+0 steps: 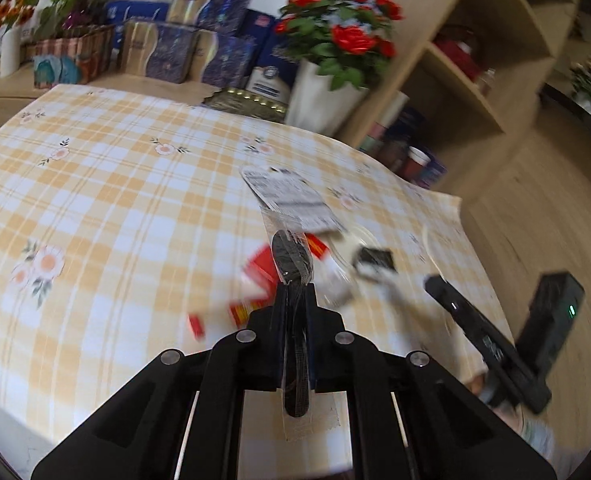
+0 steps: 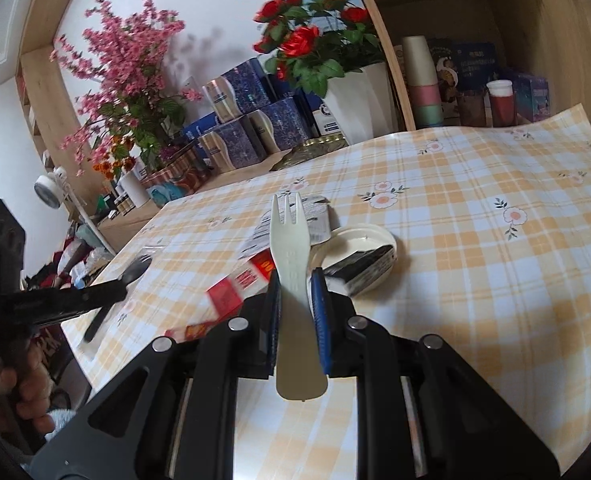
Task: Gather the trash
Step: 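Carry the clear wrapper over the bin and open the left gripper while the right gripper carries the fork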
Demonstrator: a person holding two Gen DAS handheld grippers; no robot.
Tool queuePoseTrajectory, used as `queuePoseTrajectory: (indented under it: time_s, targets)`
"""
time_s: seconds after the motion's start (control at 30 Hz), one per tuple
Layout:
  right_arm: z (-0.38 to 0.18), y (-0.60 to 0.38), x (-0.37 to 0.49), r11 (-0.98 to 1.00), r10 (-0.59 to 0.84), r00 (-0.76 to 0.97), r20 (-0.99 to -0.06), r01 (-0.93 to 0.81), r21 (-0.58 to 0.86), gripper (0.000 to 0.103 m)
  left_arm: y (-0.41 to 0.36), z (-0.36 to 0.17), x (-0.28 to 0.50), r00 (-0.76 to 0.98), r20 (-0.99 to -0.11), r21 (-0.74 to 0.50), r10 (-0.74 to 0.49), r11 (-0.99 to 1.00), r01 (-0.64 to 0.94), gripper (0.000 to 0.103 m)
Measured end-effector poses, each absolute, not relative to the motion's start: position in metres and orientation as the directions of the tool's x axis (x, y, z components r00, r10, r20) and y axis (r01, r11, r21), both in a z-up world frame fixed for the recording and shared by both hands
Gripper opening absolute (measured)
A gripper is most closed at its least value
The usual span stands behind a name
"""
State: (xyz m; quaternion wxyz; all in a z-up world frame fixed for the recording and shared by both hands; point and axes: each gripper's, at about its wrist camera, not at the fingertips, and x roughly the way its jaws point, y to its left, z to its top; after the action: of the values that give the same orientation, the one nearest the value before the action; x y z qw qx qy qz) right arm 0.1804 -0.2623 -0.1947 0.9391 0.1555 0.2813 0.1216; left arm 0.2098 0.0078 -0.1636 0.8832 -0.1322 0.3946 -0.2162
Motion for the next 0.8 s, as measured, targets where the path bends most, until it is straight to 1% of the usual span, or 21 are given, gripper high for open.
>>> queuePoseTrajectory:
  time_s: [0.27, 0.4, 0.6, 0.8]
  targets:
    - [-0.184, -0.258, 0.116, 0.921, 0.309, 0.791, -0.528, -0.111, 0.372, 0.019, 0.009, -0.164, 0.13, 0.534, -0.646, -0.39, -0.545, 0.837, 0.383, 0.008]
    - [-0.182, -0.252, 0.08, 0.932, 0.292, 0.783, -0.549, -0.103, 0.348, 0.019, 0.005, -0.174, 0.094, 0.509, -0.668, -0.342, -0.543, 0.831, 0.438, 0.008]
    - [-0.186, -0.243, 0.045, 0.942, 0.279, 0.763, -0.584, -0.1, 0.32, 0.019, 0.001, -0.206, 0.049, 0.458, -0.719, -0.287, -0.522, 0.824, 0.488, 0.008]
    - [-0.19, -0.241, 0.032, 0.948, 0.264, 0.748, -0.609, -0.085, 0.307, 0.019, -0.005, -0.249, 0.032, 0.377, -0.768, -0.313, -0.517, 0.817, 0.484, 0.009]
